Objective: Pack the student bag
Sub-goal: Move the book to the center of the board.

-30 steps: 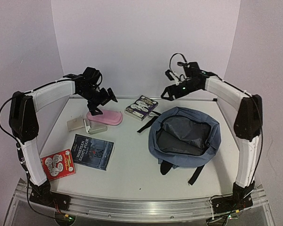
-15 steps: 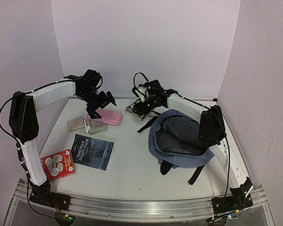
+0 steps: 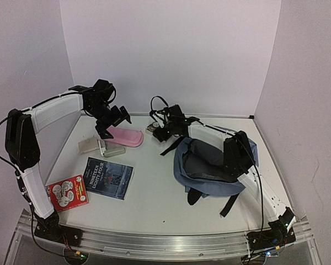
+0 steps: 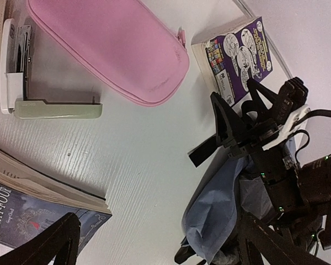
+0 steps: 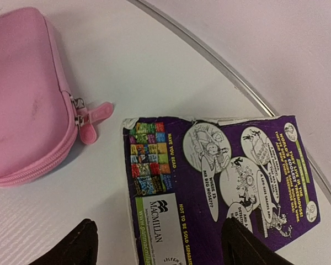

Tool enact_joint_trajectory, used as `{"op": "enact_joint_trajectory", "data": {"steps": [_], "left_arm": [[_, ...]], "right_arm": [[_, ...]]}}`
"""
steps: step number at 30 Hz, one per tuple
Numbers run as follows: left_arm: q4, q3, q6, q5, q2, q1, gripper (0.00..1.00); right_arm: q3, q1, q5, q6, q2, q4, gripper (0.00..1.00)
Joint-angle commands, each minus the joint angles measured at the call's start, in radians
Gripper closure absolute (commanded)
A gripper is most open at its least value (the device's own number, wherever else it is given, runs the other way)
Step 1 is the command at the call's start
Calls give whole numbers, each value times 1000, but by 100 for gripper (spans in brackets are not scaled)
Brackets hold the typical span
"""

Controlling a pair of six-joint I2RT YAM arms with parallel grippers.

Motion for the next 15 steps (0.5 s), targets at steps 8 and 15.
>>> {"op": "enact_joint_trajectory", "data": {"steps": [8,15], "left_arm": [[-49,16,4,-37,-53,16,0],[-54,12,11,-35,-57,24,1]], "right_arm": [[-40,18,53,-104,47,46,55],[-151,26,-52,-149,-18,-131,75]]}}
